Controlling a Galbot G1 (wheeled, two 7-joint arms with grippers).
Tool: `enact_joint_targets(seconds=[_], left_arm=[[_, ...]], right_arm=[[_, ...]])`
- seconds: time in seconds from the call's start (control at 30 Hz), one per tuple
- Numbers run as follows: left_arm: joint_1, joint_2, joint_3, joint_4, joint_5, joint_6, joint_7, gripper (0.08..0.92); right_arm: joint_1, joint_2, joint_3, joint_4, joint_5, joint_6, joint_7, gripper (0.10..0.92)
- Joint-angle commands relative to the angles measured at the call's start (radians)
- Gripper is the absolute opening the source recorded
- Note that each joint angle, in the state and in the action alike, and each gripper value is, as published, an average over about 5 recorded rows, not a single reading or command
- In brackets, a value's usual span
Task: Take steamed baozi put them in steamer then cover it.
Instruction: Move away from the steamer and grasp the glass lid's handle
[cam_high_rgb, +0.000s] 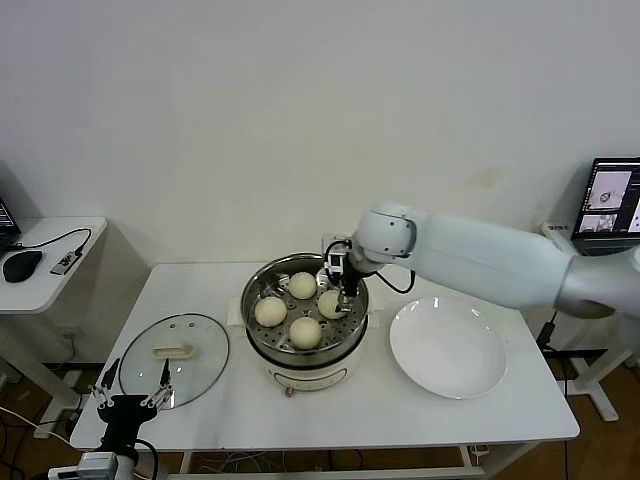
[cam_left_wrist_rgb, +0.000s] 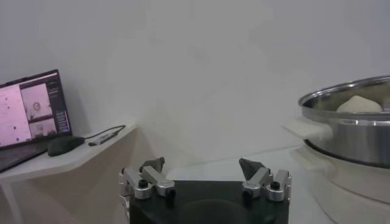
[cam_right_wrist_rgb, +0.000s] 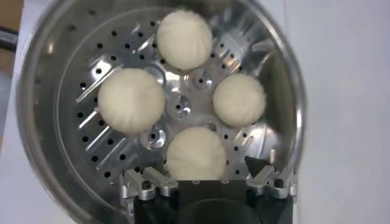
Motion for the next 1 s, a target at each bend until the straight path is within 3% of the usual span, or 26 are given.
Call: enact_joint_targets(seconds=[0.03,0.23,0.43,0.77,1.0], left_arm=[[0.000,0.000,0.009,0.006,0.010,0.001,0.001,0.823],[-0.004,-0.005,0.018,0.022,0.021,-0.003,0.002,0.823],[-0.005,-0.021,0.038,0.032,0.044,-0.006,0.004,0.823],[-0.015,-0.045,0.070,0.062,0.117,-0.028,-0.008,0.823],[-0.018,0.021,0.051,0.127,0.433,-0.029,-0.042,0.823]], right_arm=[[-0.284,-0.317,0.269,0.309,0.092,0.214,0.459,0.823],[-0.803,-0.387,0.721,0.368,-0.033,0.501,0.657,0.823],[-1.242,-0.298,1.152,0.364,-0.219,0.731,0.675,0.823],[-1.740,0.085,1.778,0.370,-0.406,0.891,0.500,0.823],[-1.901,0.321,2.008,0.382,-0.434,0.944,0.531,0.823]])
